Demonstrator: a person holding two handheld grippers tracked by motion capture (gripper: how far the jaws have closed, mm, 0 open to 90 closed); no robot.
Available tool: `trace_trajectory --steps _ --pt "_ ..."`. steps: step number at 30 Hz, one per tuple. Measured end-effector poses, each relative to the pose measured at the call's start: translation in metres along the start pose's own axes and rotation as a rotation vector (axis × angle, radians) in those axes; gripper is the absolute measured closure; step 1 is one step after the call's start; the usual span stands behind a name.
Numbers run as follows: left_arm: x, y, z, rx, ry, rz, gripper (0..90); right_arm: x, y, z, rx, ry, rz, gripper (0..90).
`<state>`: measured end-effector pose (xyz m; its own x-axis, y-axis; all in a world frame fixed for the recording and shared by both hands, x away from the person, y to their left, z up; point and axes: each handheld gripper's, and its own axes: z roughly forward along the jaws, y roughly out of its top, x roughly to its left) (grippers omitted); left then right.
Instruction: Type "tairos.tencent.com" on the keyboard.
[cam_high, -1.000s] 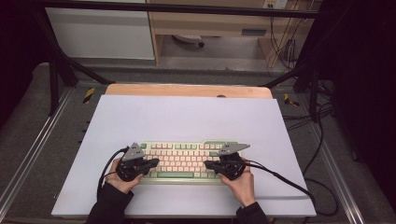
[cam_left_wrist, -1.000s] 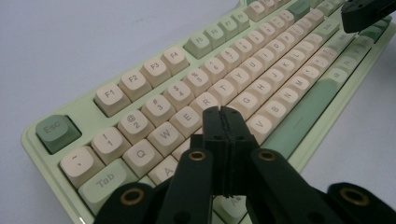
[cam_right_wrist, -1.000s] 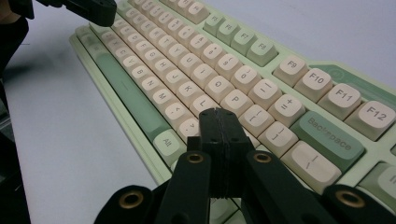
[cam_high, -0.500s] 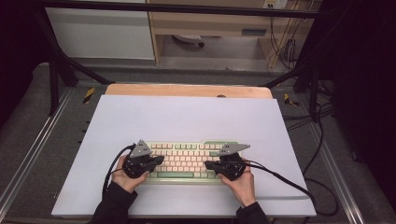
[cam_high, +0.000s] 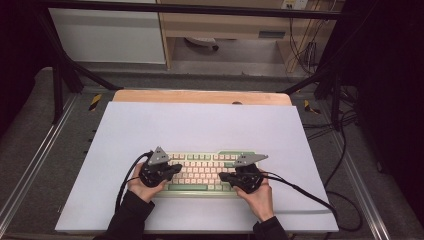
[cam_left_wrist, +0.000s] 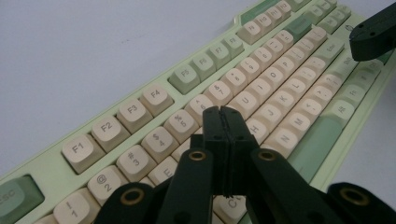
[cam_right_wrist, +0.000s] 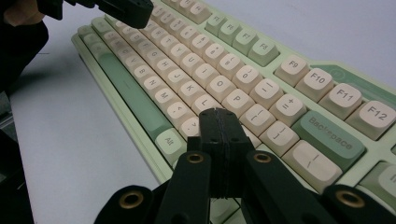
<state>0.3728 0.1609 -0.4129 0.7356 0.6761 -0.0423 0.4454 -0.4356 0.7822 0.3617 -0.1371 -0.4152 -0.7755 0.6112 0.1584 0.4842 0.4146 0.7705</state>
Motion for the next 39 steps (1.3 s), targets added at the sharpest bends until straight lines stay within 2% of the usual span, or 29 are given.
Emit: trace_trajectory --steps 9,20,32,39 --pt "-0.003 0.003 0.014 0.020 0.005 0.004 89.4 0.000 0.000 0.000 -0.001 0.003 0.001 90.0" --pt "-0.002 0.000 0.021 0.041 0.013 0.013 89.4 0.000 0.000 -0.001 -0.008 0.004 -0.003 90.0" --pt "-0.002 -0.002 0.025 0.045 0.007 0.015 89.7 0.000 0.000 -0.001 -0.008 0.005 -0.003 90.0" --pt "-0.004 -0.001 0.017 0.025 -0.004 0.016 89.6 0.000 0.001 -0.002 -0.009 0.005 0.001 90.0"
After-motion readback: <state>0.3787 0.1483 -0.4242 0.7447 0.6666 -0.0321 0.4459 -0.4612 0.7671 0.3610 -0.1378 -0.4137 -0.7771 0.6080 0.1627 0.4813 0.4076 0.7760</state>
